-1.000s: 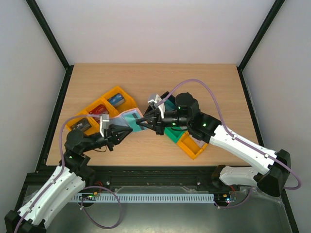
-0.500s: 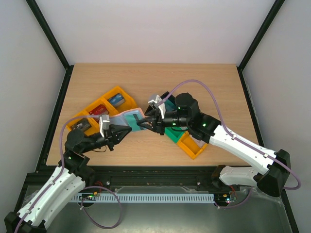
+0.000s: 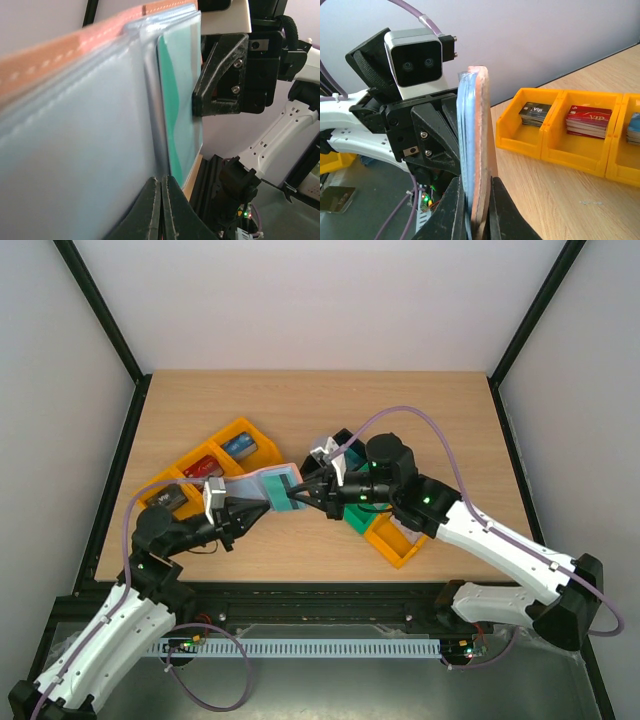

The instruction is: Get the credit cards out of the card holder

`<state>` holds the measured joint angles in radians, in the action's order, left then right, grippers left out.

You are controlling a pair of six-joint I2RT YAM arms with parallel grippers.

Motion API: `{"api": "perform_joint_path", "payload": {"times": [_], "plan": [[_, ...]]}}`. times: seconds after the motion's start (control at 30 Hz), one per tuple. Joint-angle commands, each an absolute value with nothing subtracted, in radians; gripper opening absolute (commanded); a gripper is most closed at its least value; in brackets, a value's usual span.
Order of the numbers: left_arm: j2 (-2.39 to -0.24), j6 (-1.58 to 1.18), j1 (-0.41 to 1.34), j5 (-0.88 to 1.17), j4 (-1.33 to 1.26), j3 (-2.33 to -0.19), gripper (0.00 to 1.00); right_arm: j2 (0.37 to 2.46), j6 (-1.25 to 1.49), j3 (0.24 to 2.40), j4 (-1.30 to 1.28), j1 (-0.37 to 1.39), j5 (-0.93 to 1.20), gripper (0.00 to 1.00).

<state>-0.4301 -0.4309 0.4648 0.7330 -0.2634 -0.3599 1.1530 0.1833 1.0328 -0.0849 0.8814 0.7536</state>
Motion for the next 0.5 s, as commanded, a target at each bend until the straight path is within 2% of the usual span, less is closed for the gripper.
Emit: {"api": "perform_joint_path", "payload": {"times": [0.0, 0.17, 0.33, 0.47], "plan": [[-0.427, -0.412, 0.457, 0.745, -0.32, -0.368, 0.02, 1.13, 0.23, 1.019, -0.025, 0.874, 0.803, 0.02], [-0.454, -0.487, 0.457, 0.749, -0.416, -0.348, 0.02, 1.211, 0.327, 1.027, 0.081, 0.874, 0.879, 0.02], [-0.434, -0.51, 0.457, 0.807, -0.402, -0.346, 0.17, 1.219, 0.382, 0.996, 0.199, 0.874, 0.891, 0.02], [-0.436, -0.555, 0.457, 0.803, -0.443, -0.327, 0.21, 1.251, 0.494, 0.963, 0.345, 0.875, 0.941, 0.02]]}}
